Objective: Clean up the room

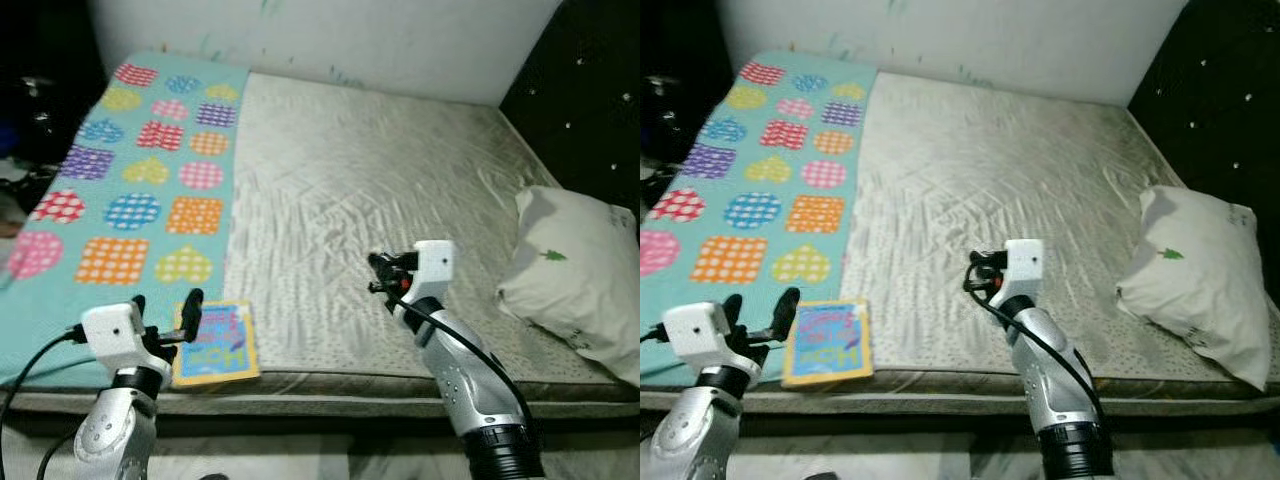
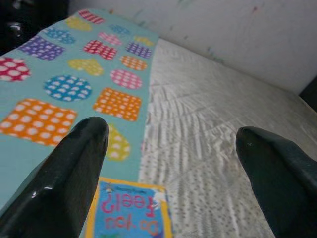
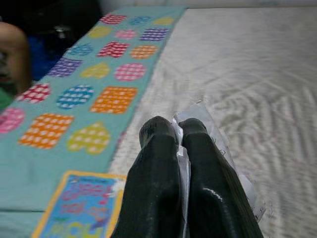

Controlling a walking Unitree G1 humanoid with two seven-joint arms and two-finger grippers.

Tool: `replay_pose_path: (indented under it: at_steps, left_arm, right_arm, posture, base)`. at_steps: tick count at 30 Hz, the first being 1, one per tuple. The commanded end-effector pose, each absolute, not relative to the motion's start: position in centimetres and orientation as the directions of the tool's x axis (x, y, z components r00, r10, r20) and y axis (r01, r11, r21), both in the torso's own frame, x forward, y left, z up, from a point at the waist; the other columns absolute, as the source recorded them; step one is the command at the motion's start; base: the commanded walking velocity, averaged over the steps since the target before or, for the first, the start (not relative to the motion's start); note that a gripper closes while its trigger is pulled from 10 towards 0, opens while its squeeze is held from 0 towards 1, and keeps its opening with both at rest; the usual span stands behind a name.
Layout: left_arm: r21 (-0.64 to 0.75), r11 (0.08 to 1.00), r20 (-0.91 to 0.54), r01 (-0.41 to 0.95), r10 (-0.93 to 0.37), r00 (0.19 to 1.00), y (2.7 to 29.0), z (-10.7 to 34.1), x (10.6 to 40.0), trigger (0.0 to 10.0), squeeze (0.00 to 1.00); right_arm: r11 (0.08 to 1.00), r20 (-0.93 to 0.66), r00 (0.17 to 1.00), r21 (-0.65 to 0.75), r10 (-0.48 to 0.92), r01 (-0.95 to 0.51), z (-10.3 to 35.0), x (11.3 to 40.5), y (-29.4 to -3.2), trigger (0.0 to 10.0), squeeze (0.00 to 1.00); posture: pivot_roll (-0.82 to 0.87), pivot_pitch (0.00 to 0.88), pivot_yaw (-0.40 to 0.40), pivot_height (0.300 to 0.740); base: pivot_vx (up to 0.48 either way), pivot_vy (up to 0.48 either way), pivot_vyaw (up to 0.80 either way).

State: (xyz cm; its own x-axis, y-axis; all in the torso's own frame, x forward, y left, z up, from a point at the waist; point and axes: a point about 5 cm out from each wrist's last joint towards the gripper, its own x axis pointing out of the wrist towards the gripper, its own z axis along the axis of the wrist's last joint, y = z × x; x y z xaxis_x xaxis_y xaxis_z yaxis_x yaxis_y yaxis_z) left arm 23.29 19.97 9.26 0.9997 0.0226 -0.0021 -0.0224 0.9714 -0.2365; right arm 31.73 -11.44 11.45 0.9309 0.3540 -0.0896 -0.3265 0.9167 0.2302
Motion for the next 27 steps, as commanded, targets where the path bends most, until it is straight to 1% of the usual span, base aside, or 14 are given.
replay_pose_path:
  at_steps: [1, 7, 19, 27]
  left_arm:
    - [-0.255, 0.967, 0.001, 0.015, -0.015, 1.000, 19.06, 9.17, 23.33, 10.0, 0.00]
    - [-0.257, 0.966, 0.009, 0.023, -0.021, 1.000, 19.02, 9.26, 23.37, 10.0, 0.00]
    - [-0.254, 0.967, 0.013, 0.025, -0.022, 1.000, 19.01, 9.30, 23.45, 10.0, 0.00]
    - [-0.251, 0.968, -0.017, -0.002, -0.002, 1.000, 19.15, 8.91, 23.59, 10.0, 0.00]
  right_arm:
    - [0.933, -0.105, 0.942, 0.210, 0.319, -0.292, 11.14, 31.65, -12.87, 10.0, 0.00]
    - [0.934, -0.104, 0.942, 0.205, 0.318, -0.293, 11.16, 31.72, -12.88, 10.0, 0.00]
    - [0.934, -0.108, 0.941, 0.201, 0.321, -0.295, 11.05, 31.74, -12.85, 10.0, 0.00]
    - [0.936, -0.112, 0.941, 0.197, 0.318, -0.293, 10.95, 31.73, -12.96, 10.0, 0.00]
  posture:
    - [0.05, 0.127, -0.124, 0.740]
    - [0.05, 0.127, -0.125, 0.740]
    - [0.05, 0.124, -0.125, 0.740]
    - [0.05, 0.123, -0.128, 0.740]
  base:
    - [0.000, 0.000, 0.00]
    - [0.000, 0.000, 0.00]
    - [0.256, 0.000, 0.00]
    - [0.000, 0.000, 0.00]
